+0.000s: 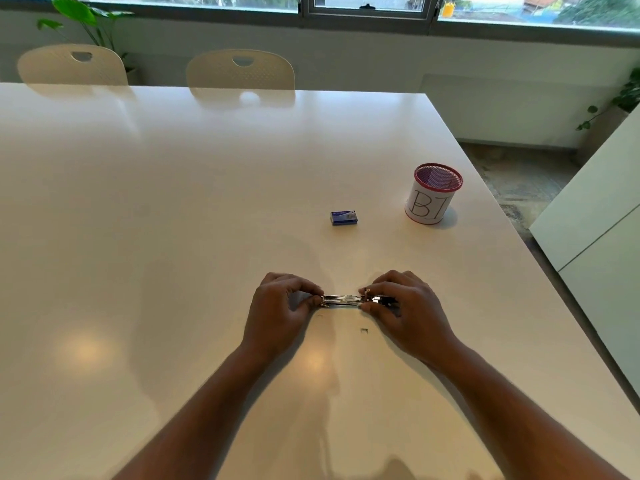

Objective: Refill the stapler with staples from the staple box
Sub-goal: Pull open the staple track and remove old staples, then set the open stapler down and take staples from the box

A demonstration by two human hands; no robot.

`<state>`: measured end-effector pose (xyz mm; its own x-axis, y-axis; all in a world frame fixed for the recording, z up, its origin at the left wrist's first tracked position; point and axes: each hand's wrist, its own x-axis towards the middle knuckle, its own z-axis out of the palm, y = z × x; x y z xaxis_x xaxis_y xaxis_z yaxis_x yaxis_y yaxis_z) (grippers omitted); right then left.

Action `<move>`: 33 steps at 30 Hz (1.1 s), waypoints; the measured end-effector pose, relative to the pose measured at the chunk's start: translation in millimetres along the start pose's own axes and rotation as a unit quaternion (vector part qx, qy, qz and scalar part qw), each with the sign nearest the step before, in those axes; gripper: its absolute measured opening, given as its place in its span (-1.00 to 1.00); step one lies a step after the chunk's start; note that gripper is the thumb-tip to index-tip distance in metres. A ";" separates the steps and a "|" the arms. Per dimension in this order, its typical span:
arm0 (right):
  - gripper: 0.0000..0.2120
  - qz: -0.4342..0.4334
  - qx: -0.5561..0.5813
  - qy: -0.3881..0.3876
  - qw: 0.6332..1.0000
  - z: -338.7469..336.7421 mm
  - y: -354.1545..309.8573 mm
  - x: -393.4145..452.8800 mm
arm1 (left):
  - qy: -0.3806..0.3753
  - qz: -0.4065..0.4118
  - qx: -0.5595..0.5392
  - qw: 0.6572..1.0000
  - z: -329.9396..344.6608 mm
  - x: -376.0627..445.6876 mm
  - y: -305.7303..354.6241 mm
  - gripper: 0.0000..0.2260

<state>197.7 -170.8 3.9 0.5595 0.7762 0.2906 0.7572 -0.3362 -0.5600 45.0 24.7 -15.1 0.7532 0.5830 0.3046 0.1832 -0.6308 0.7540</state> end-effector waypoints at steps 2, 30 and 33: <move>-0.71 0.011 -0.010 0.030 0.999 -1.9 -1.5 -4.5 | 0.000 -0.002 -0.002 1.000 -3.1 -1.7 3.4 -0.83; -0.93 0.075 -0.009 0.028 0.997 7.6 -29.1 -43.2 | -0.195 0.067 0.293 0.934 -25.8 -31.4 -4.1 0.07; -0.94 0.075 0.020 0.034 0.996 0.5 -29.5 -41.9 | -0.190 0.070 0.295 0.934 -25.4 -31.6 -3.5 0.05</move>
<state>151.7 -193.1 7.9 0.6879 0.6807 0.2519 0.6497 -0.4228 -0.6318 4.5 21.4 -12.6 0.9449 0.3211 0.0631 0.2984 -0.9246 0.2369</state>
